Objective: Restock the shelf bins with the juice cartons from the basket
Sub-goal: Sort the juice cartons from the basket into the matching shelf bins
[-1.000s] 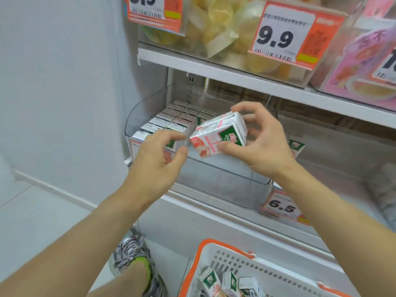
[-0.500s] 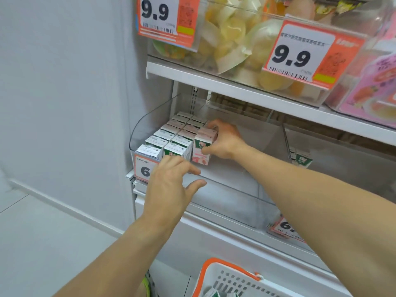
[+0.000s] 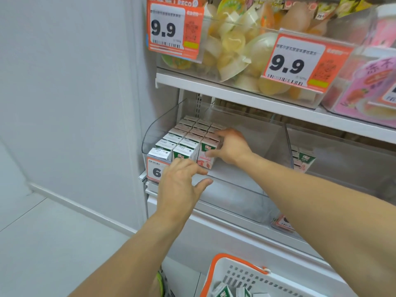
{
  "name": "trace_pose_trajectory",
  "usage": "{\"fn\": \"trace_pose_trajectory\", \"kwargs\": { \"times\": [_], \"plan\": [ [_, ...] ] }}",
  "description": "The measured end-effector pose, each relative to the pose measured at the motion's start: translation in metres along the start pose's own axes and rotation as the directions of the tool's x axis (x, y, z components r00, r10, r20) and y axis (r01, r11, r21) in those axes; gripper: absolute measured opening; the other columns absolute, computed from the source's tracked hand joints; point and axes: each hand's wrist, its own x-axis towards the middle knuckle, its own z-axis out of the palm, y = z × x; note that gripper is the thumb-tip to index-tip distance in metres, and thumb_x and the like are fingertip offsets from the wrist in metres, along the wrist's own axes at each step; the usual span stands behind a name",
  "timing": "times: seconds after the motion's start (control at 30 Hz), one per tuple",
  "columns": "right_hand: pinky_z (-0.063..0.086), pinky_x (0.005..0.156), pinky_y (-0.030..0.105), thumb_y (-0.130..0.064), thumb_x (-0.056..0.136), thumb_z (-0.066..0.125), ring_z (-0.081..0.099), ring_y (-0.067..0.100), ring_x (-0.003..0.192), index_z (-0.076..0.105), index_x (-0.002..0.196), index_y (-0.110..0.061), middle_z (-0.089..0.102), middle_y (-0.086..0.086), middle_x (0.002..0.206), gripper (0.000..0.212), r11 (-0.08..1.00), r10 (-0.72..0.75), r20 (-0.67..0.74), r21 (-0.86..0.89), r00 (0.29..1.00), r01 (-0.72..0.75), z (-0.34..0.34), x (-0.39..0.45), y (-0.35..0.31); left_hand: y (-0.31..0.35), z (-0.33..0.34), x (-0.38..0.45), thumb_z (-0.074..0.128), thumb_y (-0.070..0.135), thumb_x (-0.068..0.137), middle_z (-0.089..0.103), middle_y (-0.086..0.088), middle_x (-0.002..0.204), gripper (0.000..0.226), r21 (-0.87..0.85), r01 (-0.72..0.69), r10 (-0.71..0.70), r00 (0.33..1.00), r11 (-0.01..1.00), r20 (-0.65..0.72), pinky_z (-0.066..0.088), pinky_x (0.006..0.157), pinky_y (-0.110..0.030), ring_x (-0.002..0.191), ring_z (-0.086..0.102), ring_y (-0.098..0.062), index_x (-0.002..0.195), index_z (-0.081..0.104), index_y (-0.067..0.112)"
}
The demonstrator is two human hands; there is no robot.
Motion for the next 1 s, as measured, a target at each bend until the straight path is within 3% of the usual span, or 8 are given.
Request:
{"fn": "trace_pose_trajectory", "kwargs": {
  "times": [0.1, 0.23, 0.37, 0.43, 0.57, 0.67, 0.83, 1.0],
  "plan": [
    [0.048, 0.1, 0.034, -0.047, 0.081, 0.077, 0.06, 0.024, 0.118, 0.055, 0.137, -0.016, 0.061, 0.005, 0.134, 0.067, 0.996, -0.051, -0.093, 0.075, 0.994, 0.058, -0.025, -0.034, -0.009, 0.004, 0.0, -0.001, 0.09, 0.023, 0.065, 0.068, 0.004, 0.083, 0.024, 0.055, 0.0, -0.001, 1.0, 0.998, 0.012, 0.052, 0.072, -0.042, 0.081, 0.059, -0.02, 0.082, 0.074, 0.016],
    [0.053, 0.077, 0.023, -0.02, 0.084, 0.072, 0.064, 0.005, 0.077, 0.07, 0.1, -0.021, 0.067, -0.007, 0.094, 0.017, 0.943, -0.214, -0.284, 0.188, 0.935, 0.273, -0.048, -0.131, -0.008, 0.022, 0.005, -0.005, 0.086, 0.02, 0.071, 0.066, 0.001, 0.09, 0.024, 0.044, -0.112, 0.111, 0.994, 0.993, 0.015, 0.049, 0.08, -0.038, 0.092, 0.058, -0.022, 0.089, 0.072, 0.014],
    [0.049, 0.062, 0.018, -0.017, 0.089, 0.071, 0.065, 0.013, 0.07, 0.068, 0.084, -0.023, 0.066, -0.01, 0.08, 0.008, 0.869, -0.119, -0.36, 0.414, 0.925, 0.273, -0.049, -0.238, 0.021, 0.065, 0.012, -0.033, 0.078, 0.014, 0.078, 0.064, 0.003, 0.078, 0.01, -0.195, -0.077, 0.114, 0.977, 0.978, 0.181, 0.048, 0.067, -0.027, 0.07, 0.059, -0.014, 0.081, 0.068, 0.014],
    [0.052, 0.059, 0.028, -0.018, 0.091, 0.069, 0.066, 0.015, 0.067, 0.066, 0.082, -0.026, 0.067, -0.01, 0.076, 0.012, 0.829, 0.002, -0.291, 0.536, 0.957, 0.162, -0.03, -0.277, 0.052, 0.077, 0.023, -0.06, 0.077, 0.011, 0.078, 0.066, 0.004, 0.073, 0.009, -0.236, 0.013, 0.073, 0.934, 0.972, 0.351, 0.049, 0.064, -0.025, 0.063, 0.059, -0.01, 0.079, 0.069, 0.015],
    [0.055, 0.062, 0.033, -0.021, 0.092, 0.067, 0.067, 0.015, 0.066, 0.067, 0.082, -0.026, 0.068, -0.01, 0.076, 0.011, 0.808, 0.198, 0.016, 0.564, 0.98, -0.172, 0.033, -0.339, 0.127, 0.081, 0.05, -0.123, 0.076, 0.014, 0.082, 0.067, 0.006, 0.071, 0.007, -0.092, 0.116, -0.026, 0.747, 0.989, 0.664, 0.047, 0.064, -0.02, 0.063, 0.058, -0.005, 0.081, 0.071, 0.018],
    [0.053, 0.071, 0.029, -0.017, 0.091, 0.067, 0.066, 0.012, 0.072, 0.069, 0.086, -0.019, 0.069, -0.005, 0.083, 0.006, 0.805, 0.274, 0.247, 0.47, 0.929, -0.362, 0.079, -0.376, 0.179, 0.077, 0.069, -0.18, 0.071, 0.01, 0.087, 0.068, 0.0, 0.081, 0.005, -0.005, 0.248, -0.158, 0.63, 0.969, 0.761, 0.045, 0.066, -0.017, 0.068, 0.057, -0.007, 0.088, 0.072, 0.015],
    [0.044, 0.076, 0.025, -0.005, 0.093, 0.061, 0.055, 0.007, 0.07, 0.067, 0.086, -0.013, 0.06, -0.008, 0.077, 0.012, 0.758, 0.293, 0.542, 0.37, 0.788, -0.536, 0.12, -0.41, 0.21, 0.057, 0.09, -0.265, 0.071, 0.019, 0.088, 0.067, -0.003, 0.105, 0.023, 0.255, 0.22, -0.312, 0.282, 0.941, 0.907, 0.051, 0.083, -0.028, 0.092, 0.062, -0.017, 0.11, 0.066, 0.012],
    [0.053, 0.084, 0.04, -0.01, 0.095, 0.061, 0.065, 0.032, 0.094, 0.068, 0.092, 0.001, 0.068, 0.012, 0.095, 0.013, 0.702, 0.358, 0.638, 0.299, 0.682, -0.647, 0.155, -0.416, 0.21, 0.038, 0.094, -0.295, 0.07, 0.014, 0.087, 0.065, -0.004, 0.123, 0.037, 0.375, 0.182, -0.41, 0.229, 0.909, 0.883, 0.049, 0.098, -0.033, 0.112, 0.062, -0.021, 0.124, 0.063, 0.016]
  ]
}}
